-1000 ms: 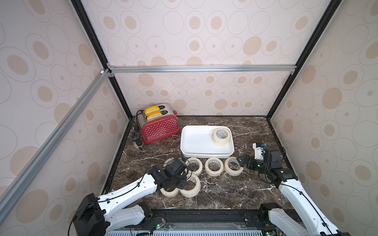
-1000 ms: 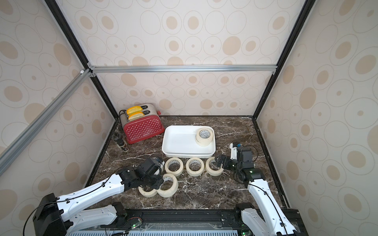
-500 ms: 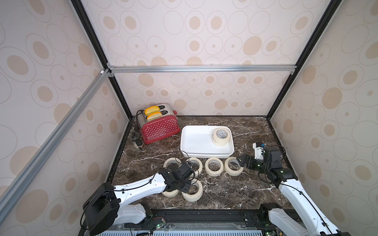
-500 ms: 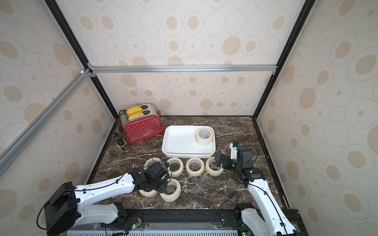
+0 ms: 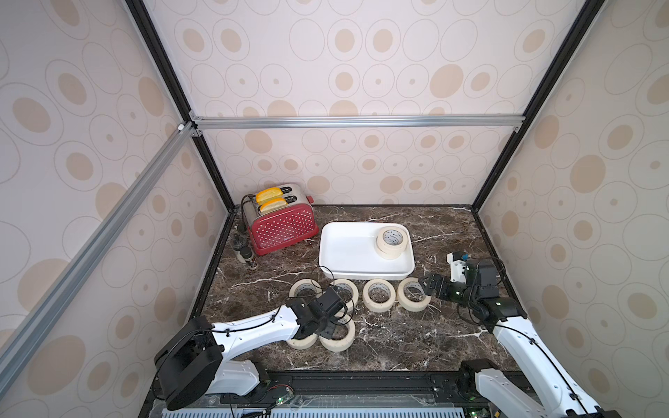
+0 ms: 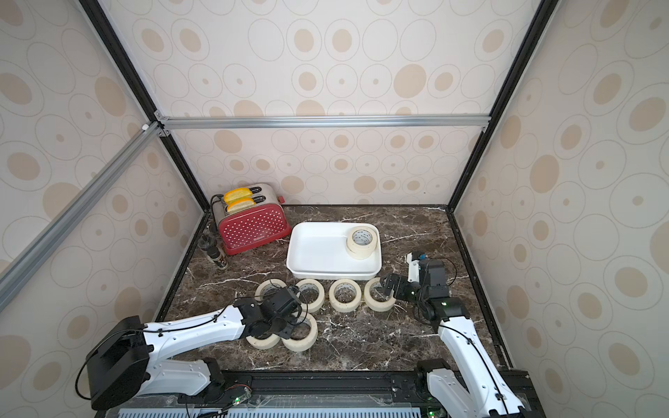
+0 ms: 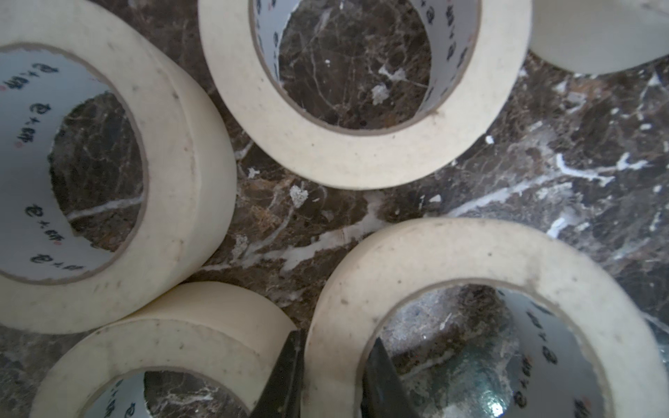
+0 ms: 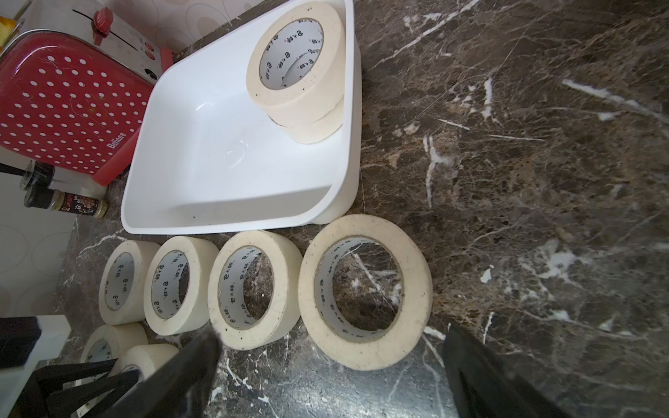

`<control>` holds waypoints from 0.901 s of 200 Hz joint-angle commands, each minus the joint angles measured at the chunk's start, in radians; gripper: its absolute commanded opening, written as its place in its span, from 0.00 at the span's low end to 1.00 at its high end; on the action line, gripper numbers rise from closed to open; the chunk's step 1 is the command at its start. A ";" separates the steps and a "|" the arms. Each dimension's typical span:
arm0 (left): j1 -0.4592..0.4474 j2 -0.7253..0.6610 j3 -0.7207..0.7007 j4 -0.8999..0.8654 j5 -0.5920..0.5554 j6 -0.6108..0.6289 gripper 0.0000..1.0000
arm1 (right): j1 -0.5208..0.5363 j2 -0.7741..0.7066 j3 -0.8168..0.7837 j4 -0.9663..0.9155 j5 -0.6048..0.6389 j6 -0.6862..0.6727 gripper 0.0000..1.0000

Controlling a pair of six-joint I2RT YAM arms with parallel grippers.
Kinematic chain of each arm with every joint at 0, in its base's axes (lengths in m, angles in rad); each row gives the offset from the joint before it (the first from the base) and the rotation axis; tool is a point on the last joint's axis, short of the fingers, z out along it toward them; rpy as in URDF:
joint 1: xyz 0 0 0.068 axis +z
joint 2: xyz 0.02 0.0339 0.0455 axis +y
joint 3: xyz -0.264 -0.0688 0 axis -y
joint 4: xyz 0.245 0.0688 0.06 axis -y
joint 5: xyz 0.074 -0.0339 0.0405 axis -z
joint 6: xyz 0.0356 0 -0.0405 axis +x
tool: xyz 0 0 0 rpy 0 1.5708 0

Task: Take out the art tape in the storage box
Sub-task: Place the art tape at the center of the board.

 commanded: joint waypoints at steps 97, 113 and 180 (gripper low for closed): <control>-0.009 0.050 0.004 0.050 -0.035 0.009 0.28 | -0.003 0.027 -0.005 0.018 0.000 -0.009 1.00; -0.009 0.048 0.004 0.049 -0.040 0.009 0.32 | -0.004 0.029 -0.002 0.015 -0.002 -0.011 1.00; -0.009 0.018 0.020 0.024 -0.088 -0.015 0.38 | -0.004 0.049 0.017 0.012 -0.011 -0.014 1.00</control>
